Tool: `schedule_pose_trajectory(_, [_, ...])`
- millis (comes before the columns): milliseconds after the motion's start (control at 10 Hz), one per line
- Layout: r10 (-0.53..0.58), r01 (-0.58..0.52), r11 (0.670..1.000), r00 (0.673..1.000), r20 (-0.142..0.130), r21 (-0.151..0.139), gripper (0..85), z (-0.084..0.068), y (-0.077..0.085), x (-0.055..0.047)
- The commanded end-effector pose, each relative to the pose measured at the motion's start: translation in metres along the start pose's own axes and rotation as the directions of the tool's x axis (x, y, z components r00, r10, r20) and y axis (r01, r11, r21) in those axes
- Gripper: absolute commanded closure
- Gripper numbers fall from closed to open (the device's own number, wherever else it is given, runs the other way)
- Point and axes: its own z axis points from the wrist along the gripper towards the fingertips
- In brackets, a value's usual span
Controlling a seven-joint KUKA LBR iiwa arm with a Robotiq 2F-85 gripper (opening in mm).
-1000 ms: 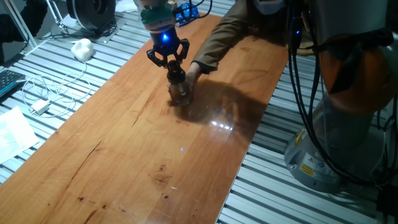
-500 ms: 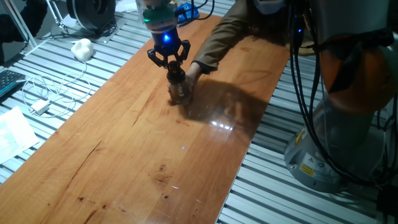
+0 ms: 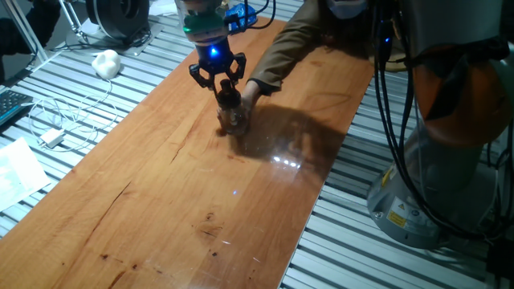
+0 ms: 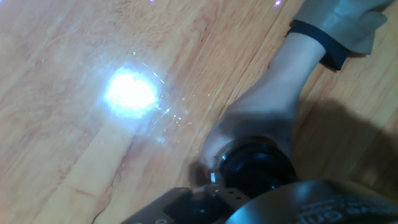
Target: Unscrew the lid from the jar
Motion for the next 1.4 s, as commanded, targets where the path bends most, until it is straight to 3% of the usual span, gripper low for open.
schedule_pose_trajectory(0, [0.017,-0.017,1.000,1.000,0.000,0.000,0.0,0.000,0.000,0.000])
schedule_pose_trajectory(300, [0.077,-0.078,0.997,0.996,-0.040,-0.023,0.0,-0.001,0.000,-0.001])
schedule_pose_trajectory(600, [0.076,-0.077,0.997,0.996,-0.038,-0.023,0.0,-0.002,0.000,0.000])
schedule_pose_trajectory(700, [0.062,-0.062,0.998,0.998,-0.029,-0.006,0.0,-0.003,0.001,0.000])
schedule_pose_trajectory(800, [0.117,-0.117,0.993,0.993,-0.025,-0.002,17.0,-0.006,0.003,-0.001])
schedule_pose_trajectory(900, [0.204,-0.205,0.979,0.978,-0.031,-0.014,17.0,-0.010,0.003,-0.002])
schedule_pose_trajectory(1000, [0.247,-0.247,0.969,0.969,-0.010,-0.003,17.0,-0.011,0.002,-0.002])
schedule_pose_trajectory(1100, [0.283,-0.283,0.959,0.959,-0.020,0.002,0.0,-0.010,-0.001,-0.003])
schedule_pose_trajectory(1300, [0.297,-0.297,0.955,0.953,-0.058,0.008,0.0,-0.007,-0.009,-0.006])
